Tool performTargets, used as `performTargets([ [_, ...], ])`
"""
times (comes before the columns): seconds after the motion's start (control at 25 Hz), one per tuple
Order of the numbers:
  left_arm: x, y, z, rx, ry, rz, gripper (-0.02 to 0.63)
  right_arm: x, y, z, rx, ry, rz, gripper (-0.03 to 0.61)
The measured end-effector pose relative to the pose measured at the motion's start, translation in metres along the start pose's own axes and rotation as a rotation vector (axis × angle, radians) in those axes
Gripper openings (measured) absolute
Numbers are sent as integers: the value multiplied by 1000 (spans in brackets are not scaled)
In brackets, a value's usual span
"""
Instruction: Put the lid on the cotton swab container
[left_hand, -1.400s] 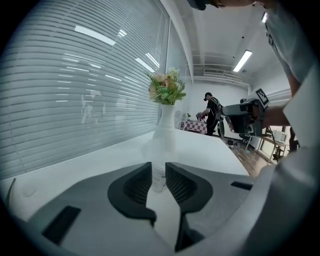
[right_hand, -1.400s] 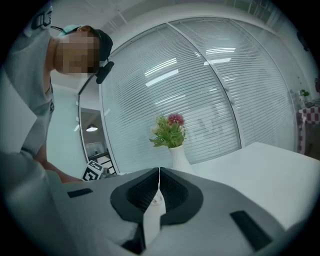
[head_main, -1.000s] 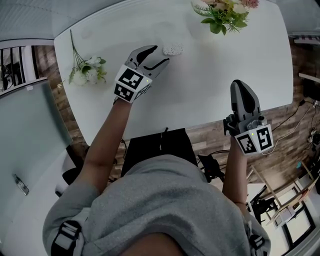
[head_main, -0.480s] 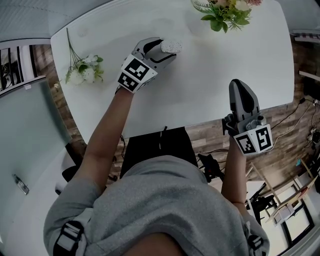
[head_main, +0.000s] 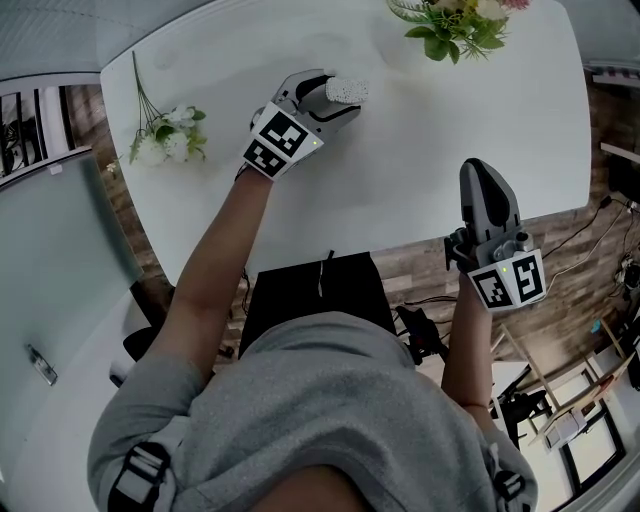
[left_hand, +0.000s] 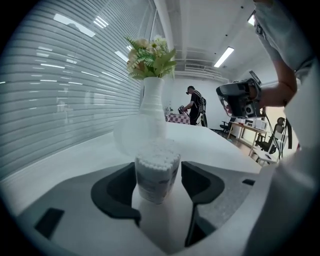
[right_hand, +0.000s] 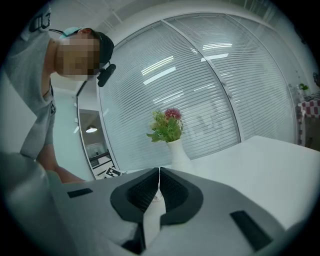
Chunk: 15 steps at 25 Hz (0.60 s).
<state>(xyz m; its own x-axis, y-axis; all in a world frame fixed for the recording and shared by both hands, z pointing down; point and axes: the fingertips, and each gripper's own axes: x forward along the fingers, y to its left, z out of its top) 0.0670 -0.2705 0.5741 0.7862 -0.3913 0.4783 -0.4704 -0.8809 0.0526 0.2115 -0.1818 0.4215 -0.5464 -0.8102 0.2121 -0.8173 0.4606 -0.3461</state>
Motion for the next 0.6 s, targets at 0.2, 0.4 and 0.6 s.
performTargets([
  [0.2,1,0,-3,36,27,22,264,0,3,2,-2,-6,8,26],
  [0.4,1,-2,-4,59,25,16,256,-3,2,3,-3,-7,3,26],
  [0.6,-4,-5,-2,57,24,18,252,-6,2,5,-9,-13,2,26],
])
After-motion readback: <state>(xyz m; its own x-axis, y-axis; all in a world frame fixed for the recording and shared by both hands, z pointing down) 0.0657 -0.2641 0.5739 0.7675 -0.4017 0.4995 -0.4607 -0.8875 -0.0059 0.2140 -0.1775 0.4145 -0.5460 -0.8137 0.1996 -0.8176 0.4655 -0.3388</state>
